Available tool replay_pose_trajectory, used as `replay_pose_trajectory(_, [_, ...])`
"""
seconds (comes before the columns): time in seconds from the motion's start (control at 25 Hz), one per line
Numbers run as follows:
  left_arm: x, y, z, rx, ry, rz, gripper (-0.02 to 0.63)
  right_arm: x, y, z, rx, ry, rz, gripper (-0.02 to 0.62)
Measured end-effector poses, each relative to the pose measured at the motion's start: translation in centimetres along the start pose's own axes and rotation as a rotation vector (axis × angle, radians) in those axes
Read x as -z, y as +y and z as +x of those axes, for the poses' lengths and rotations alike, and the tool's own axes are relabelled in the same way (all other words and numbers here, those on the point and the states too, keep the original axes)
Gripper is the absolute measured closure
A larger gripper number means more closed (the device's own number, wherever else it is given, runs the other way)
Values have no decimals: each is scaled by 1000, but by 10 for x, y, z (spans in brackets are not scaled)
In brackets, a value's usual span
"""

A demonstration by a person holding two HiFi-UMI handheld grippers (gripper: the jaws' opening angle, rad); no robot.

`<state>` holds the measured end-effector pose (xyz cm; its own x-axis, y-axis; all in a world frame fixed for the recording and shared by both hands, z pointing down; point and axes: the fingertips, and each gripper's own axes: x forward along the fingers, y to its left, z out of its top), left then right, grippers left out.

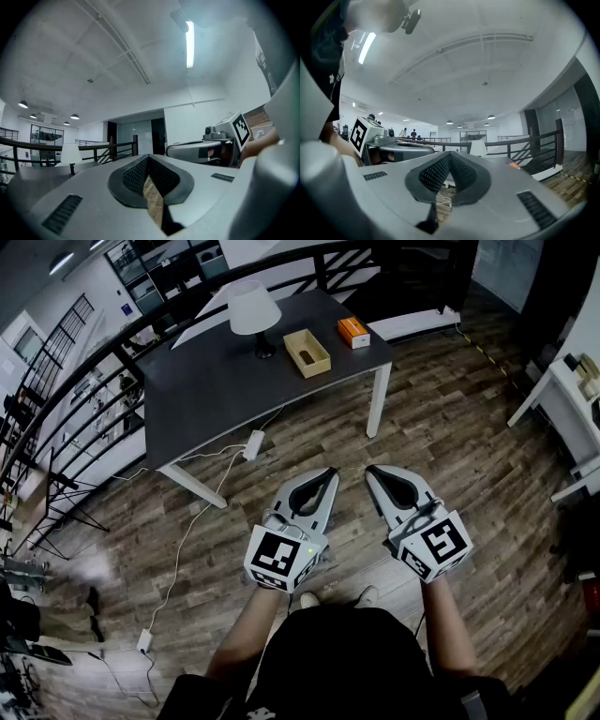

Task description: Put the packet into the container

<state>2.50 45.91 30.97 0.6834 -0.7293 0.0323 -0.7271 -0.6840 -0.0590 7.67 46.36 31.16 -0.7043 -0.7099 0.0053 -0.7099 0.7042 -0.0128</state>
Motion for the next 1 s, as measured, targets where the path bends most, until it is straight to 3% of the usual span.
replay_pose_trajectory(1.0, [4, -13, 7, 4, 13, -11, 600, 3, -3, -13, -11, 0, -2, 589])
